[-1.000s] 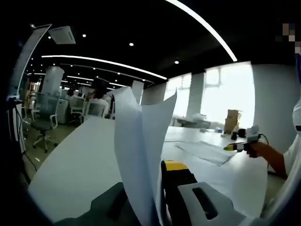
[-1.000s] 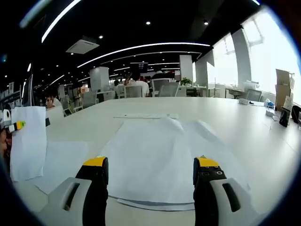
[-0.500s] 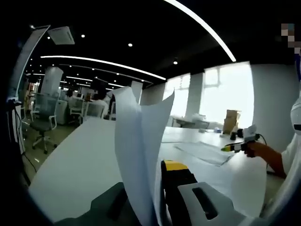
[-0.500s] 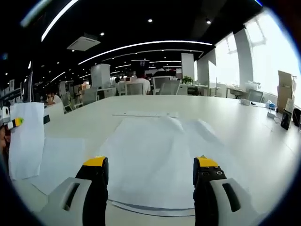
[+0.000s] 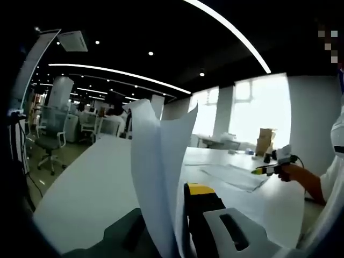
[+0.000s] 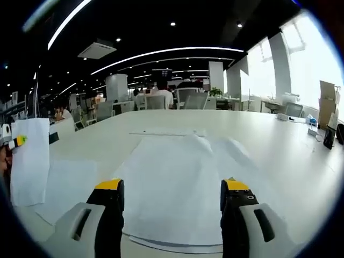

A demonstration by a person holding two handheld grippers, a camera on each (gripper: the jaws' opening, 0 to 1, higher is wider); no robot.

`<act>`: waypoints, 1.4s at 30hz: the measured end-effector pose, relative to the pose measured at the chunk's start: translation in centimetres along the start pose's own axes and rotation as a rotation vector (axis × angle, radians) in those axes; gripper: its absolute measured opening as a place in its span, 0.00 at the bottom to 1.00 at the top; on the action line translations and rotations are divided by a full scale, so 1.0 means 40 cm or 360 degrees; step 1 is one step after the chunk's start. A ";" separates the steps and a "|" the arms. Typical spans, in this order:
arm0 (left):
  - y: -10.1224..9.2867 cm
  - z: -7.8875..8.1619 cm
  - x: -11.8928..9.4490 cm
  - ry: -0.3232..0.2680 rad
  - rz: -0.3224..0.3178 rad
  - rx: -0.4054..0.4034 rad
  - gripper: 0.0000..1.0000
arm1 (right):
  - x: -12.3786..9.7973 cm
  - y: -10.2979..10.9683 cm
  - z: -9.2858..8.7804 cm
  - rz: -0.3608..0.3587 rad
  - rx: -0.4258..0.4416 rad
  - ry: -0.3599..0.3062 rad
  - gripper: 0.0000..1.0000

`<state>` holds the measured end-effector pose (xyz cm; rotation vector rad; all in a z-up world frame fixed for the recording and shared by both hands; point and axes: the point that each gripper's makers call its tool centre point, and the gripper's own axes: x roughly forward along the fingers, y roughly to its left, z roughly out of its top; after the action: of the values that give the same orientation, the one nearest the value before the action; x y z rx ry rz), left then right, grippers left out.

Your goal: Organize the stack of printing papers by aligning and flattening the scattered papers on the table

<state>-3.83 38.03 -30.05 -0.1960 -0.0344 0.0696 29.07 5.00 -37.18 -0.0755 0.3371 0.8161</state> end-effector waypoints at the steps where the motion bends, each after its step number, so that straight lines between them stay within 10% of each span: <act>1: 0.000 0.000 0.001 0.0000 -0.0002 0.0000 0.06 | -0.001 0.000 0.002 0.0000 0.0001 -0.0007 0.67; 15: -0.014 -0.001 -0.001 -0.0015 -0.0021 0.0006 0.06 | -0.008 -0.008 -0.005 0.0005 -0.0022 0.0018 0.64; 26: -0.022 0.002 0.002 -0.0017 -0.0035 0.0015 0.06 | -0.011 0.015 0.018 0.0083 -0.0024 -0.0030 0.39; 30: -0.025 0.007 0.003 -0.0022 -0.0045 0.0024 0.06 | -0.009 0.019 0.025 0.0094 0.0006 -0.0049 0.40; 33: -0.026 0.010 0.003 -0.0030 -0.0049 0.0021 0.06 | -0.009 0.003 0.040 0.0032 0.0075 -0.0101 0.61; 42: -0.019 0.009 0.004 -0.0034 -0.0046 0.0015 0.06 | -0.007 0.015 0.054 0.0060 -0.0007 -0.0091 0.54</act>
<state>-3.62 37.38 -29.53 -0.1850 -0.0584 0.0429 29.02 5.64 -35.03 -0.0501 0.2834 0.8550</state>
